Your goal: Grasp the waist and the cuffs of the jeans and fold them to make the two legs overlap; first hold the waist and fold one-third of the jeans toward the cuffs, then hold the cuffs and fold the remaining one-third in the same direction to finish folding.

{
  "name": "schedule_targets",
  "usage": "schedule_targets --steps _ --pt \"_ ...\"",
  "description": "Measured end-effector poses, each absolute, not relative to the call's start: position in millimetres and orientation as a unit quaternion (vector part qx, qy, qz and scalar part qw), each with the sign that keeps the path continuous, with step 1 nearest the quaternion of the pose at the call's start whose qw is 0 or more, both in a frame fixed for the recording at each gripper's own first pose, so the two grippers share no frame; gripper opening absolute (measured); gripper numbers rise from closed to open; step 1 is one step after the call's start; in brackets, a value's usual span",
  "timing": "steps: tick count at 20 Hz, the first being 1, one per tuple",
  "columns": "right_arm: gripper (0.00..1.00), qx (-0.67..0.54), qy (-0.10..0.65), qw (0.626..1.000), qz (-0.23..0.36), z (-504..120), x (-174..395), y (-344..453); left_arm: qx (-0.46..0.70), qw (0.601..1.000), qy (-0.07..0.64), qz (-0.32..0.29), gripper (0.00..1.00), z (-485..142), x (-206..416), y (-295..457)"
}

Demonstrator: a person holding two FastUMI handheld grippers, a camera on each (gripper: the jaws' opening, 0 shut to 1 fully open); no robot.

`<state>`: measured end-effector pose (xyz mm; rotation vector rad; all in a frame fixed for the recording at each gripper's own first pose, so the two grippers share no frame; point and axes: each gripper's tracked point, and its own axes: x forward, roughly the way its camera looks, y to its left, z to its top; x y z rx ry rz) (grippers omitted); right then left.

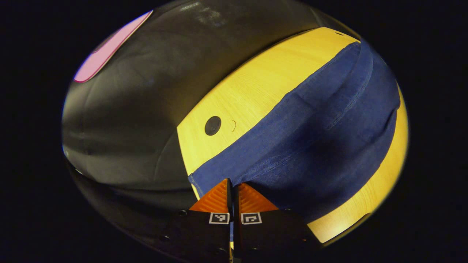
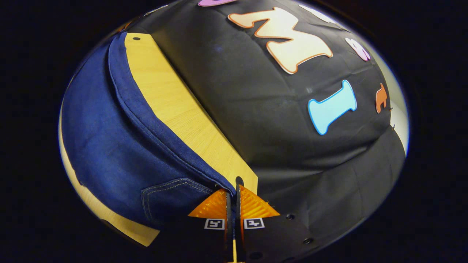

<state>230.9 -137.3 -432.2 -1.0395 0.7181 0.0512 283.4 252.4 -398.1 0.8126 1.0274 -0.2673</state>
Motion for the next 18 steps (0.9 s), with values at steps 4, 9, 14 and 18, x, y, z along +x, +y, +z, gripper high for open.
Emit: schedule_targets --steps 4,9,14,18 --pt "0.32 -0.5 0.331 0.799 -0.044 -438 250 -155 0.339 0.822 0.439 -0.128 0.0 -404 311 238" --pt "0.99 -0.427 0.328 0.832 -0.138 -391 224 -175 0.258 0.9 0.347 -0.058 0.95 -365 335 218" --pt "0.99 -0.314 0.358 0.865 -0.155 -396 172 -200 0.195 0.915 0.352 -0.028 0.95 -346 299 197" --pt "1.0 -0.199 0.393 0.884 -0.159 -417 134 -233 0.17 0.928 0.332 -0.015 0.95 -311 254 163"
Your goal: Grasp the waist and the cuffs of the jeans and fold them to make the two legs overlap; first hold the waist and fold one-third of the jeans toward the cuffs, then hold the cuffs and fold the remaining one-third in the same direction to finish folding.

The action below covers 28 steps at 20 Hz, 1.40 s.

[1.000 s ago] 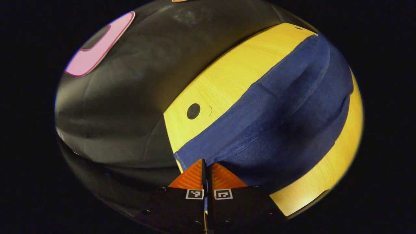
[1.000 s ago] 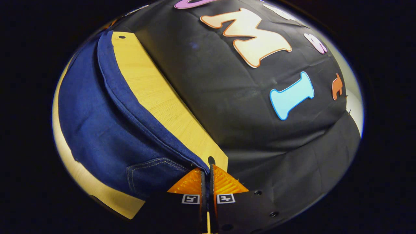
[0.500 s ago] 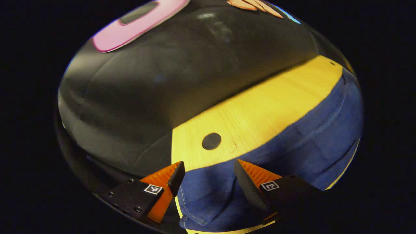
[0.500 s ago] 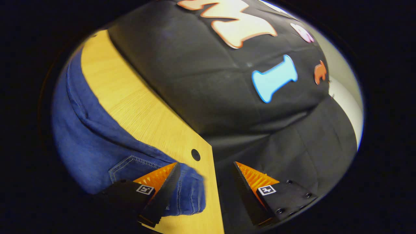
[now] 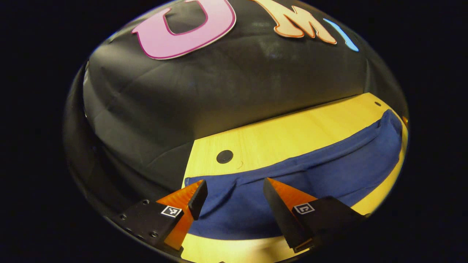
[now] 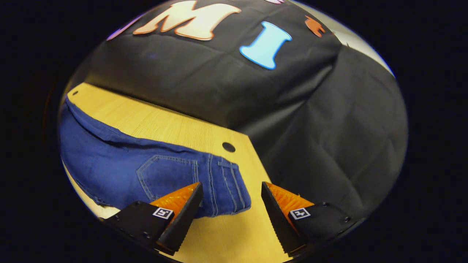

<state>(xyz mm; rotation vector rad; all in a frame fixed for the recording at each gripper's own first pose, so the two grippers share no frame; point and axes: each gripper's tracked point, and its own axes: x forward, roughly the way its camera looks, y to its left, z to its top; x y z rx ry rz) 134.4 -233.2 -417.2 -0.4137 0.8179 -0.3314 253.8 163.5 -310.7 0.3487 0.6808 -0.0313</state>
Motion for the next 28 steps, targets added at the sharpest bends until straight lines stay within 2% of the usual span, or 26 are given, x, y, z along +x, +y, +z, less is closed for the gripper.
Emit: schedule_targets --steps 3,6,11,12,14,16,17,18,19,20,21,24,27,28 --pt "1.0 -0.063 0.407 0.895 -0.171 -440 120 -258 0.172 0.934 0.312 -0.01 0.95 -279 222 142" --pt "0.99 0.049 0.413 0.89 -0.189 -452 112 -278 0.18 0.936 0.301 -0.001 0.95 -261 193 123" --pt "0.98 0.145 0.418 0.872 -0.21 -480 110 -303 0.139 0.946 0.294 0.016 0.95 -247 149 96" --pt "0.95 0.163 0.423 0.866 -0.213 -485 110 -303 0.13 0.947 0.294 0.018 0.95 -246 139 94" --pt "0.98 0.193 0.434 0.853 -0.216 -499 108 -303 0.123 0.948 0.294 0.023 0.95 -241 126 89" --pt "0.99 0.207 0.417 0.856 -0.225 -499 118 -309 0.125 0.947 0.295 0.03 0.95 -238 116 87" --pt "0.95 0.22 0.414 0.854 -0.226 -502 124 -308 0.125 0.947 0.295 0.034 0.95 -236 113 88" --pt "0.99 0.23 0.408 0.853 -0.23 -503 132 -309 0.125 0.946 0.296 0.039 0.95 -235 109 89" --pt "0.97 0.227 0.41 0.849 -0.243 -507 135 -312 0.123 0.946 0.296 0.044 0.95 -234 107 90" --pt "0.84 0.219 0.413 0.849 -0.247 -513 131 -315 0.121 0.946 0.296 0.047 0.95 -234 105 90" --pt "0.65 0.225 0.415 0.85 -0.234 -514 131 -309 0.119 0.946 0.297 0.05 0.95 -234 102 90" --pt "0.26 0.221 0.418 0.853 -0.222 -512 132 -303 0.113 0.946 0.301 0.052 0.95 -236 98 90" --pt "0.04 0.163 0.418 0.865 -0.227 -512 135 -316 0.105 0.946 0.303 0.054 0.95 -236 97 88" --pt "0.04 0.141 0.418 0.866 -0.234 -511 136 -325 0.102 0.947 0.301 0.053 0.95 -236 97 88"
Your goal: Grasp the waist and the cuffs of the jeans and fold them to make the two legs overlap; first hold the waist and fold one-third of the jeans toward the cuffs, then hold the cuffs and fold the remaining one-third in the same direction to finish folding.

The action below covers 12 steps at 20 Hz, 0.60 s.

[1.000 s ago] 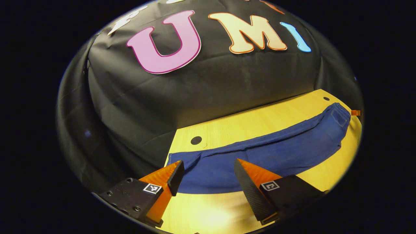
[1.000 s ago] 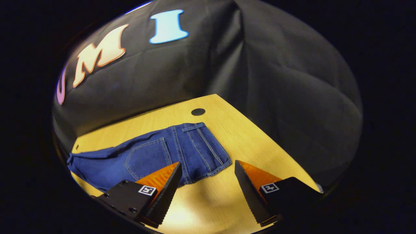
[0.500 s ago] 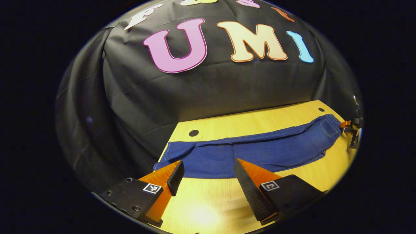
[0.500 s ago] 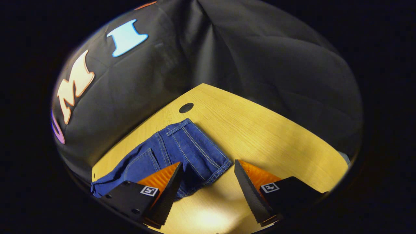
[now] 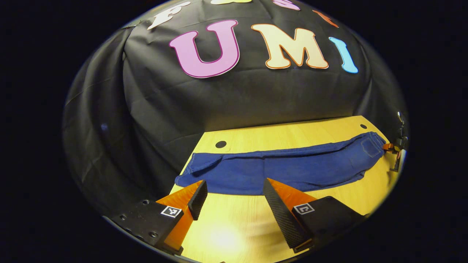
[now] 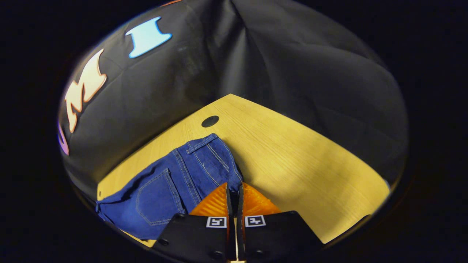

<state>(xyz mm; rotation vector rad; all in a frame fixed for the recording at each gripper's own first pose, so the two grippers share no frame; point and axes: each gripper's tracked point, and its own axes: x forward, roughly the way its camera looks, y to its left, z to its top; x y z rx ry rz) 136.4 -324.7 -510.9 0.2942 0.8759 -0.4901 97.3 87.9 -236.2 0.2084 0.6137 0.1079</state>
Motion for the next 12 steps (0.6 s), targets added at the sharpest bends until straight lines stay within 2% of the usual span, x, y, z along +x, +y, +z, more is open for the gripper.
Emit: schedule_targets --steps 1,2,3,4,8,12 --pt "0.0 0.127 0.425 0.864 -0.24 -507 133 -327 0.102 0.948 0.298 0.052 0.95 -234 97 89" --pt "0.03 0.124 0.43 0.86 -0.245 -501 133 -334 0.103 0.949 0.295 0.051 0.95 -232 98 90" --pt "0.0 0.121 0.423 0.861 -0.253 -492 140 -341 0.103 0.949 0.294 0.053 0.95 -232 98 92" --pt "0.03 0.111 0.418 0.862 -0.263 -479 142 -348 0.101 0.95 0.292 0.053 0.95 -232 98 93" --pt "0.03 0.053 0.406 0.864 -0.292 -444 148 -381 0.082 0.949 0.299 0.05 0.95 -238 94 106" --pt "0.03 0.044 0.352 0.893 -0.278 -396 169 -363 0.066 0.951 0.298 0.049 0.95 -236 103 126"
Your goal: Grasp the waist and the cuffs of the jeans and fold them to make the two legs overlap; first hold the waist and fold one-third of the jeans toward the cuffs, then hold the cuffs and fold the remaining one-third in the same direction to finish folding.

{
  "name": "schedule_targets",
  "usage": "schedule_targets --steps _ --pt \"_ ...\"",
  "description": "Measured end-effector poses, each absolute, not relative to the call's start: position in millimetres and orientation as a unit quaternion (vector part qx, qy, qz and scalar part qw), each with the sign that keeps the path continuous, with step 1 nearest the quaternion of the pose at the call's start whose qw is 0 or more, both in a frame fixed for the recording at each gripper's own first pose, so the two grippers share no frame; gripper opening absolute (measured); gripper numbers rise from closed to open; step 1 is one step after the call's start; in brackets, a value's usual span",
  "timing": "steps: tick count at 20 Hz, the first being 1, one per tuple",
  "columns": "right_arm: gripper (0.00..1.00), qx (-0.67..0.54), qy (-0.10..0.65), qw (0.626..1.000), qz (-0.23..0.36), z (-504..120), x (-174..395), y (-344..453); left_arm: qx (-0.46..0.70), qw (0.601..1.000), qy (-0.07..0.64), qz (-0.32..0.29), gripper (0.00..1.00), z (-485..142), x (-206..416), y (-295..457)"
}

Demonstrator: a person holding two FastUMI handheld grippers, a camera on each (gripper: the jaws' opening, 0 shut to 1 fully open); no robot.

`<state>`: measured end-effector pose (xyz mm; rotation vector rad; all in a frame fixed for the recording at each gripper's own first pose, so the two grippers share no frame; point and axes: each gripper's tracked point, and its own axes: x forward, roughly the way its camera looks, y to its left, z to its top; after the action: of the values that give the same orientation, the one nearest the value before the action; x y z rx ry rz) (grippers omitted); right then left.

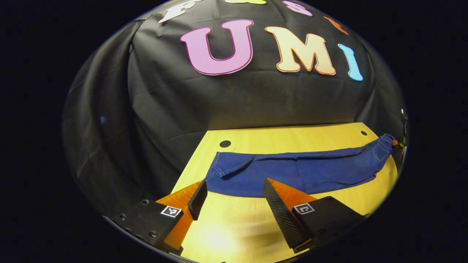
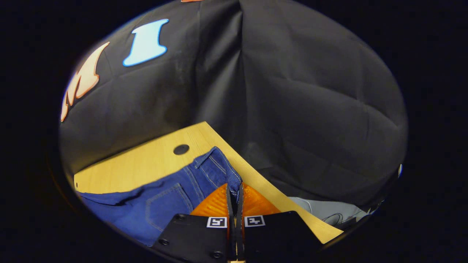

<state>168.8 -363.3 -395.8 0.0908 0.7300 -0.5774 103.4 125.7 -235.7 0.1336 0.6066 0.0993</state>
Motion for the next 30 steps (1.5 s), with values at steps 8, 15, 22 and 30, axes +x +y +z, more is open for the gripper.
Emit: schedule_targets --steps 8,15,22,30 --pt "0.03 0.021 0.254 0.952 -0.171 -269 184 -297 0.042 0.953 0.3 0.027 0.95 -242 127 157" --pt "0.03 0.04 0.233 0.967 -0.09 -273 179 -295 0.036 0.947 0.319 0.001 0.96 -261 135 193" --pt "0.03 0.09 0.261 0.961 -0.016 -289 182 -297 0.038 0.94 0.337 -0.021 0.96 -282 149 229" --pt "0.03 0.135 0.341 0.93 0.027 -292 189 -307 0.031 0.936 0.348 -0.052 0.96 -315 179 247"
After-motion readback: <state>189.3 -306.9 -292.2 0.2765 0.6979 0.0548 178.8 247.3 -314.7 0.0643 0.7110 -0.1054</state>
